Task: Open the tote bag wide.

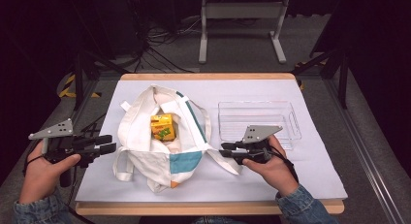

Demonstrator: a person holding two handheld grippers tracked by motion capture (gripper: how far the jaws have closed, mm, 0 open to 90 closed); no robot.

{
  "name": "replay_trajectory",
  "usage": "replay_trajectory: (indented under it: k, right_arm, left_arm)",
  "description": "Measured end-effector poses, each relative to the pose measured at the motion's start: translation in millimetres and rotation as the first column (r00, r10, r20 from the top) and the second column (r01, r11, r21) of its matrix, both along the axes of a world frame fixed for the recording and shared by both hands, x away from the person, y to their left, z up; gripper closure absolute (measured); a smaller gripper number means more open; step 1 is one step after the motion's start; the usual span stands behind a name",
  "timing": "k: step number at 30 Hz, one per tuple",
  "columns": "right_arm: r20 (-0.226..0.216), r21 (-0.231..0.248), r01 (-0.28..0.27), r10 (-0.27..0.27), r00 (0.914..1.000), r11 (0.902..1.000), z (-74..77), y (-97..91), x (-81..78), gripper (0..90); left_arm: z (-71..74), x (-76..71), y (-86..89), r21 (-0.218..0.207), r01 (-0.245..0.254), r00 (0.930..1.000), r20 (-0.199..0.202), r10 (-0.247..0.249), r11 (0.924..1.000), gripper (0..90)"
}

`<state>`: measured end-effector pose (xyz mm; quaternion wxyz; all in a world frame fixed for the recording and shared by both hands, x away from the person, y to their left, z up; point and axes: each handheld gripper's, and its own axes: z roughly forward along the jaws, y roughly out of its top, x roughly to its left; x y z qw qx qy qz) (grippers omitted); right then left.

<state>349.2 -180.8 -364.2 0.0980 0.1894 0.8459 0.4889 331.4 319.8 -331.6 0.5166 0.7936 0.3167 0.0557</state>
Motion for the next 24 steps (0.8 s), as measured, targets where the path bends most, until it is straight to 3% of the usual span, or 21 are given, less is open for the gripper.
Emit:
replay_trajectory:
  k: [1,6,10,15,24]
  right_arm:
    - [0.006,0.016,-0.006,0.006,1.0000,0.9998,2.7,2.7,-1.0,73.0]
    - [0.026,0.078,-0.062,0.060,0.9978,0.9950,13.7,20.1,-4.0,74.1]
    - [0.041,0.090,-0.092,0.089,0.9952,0.9917,17.7,33.6,-4.3,73.8]
    - [0.043,0.119,-0.147,0.143,0.9888,0.9820,19.5,56.1,-3.4,75.0]
    - [-0.002,0.112,-0.252,0.254,0.9672,0.9612,2.2,106.2,-2.4,76.3]
  left_arm:
    - [4.7,-3.1,-6.1,-0.011,0.026,0.9996,0.009,-0.025,0.9996,58.8]
    - [11.5,-5.4,-13.7,-0.006,0.059,0.9971,0.048,-0.059,0.9982,61.9]
    - [13.9,-5.7,-15.6,-0.061,0.024,0.9980,0.060,-0.021,0.9978,61.5]
    - [14.0,-4.0,-11.2,-0.087,-0.033,0.9970,0.067,0.039,0.9957,58.5]
    - [13.5,-2.6,-13.5,-0.075,-0.047,0.9968,0.061,0.051,0.9961,55.9]
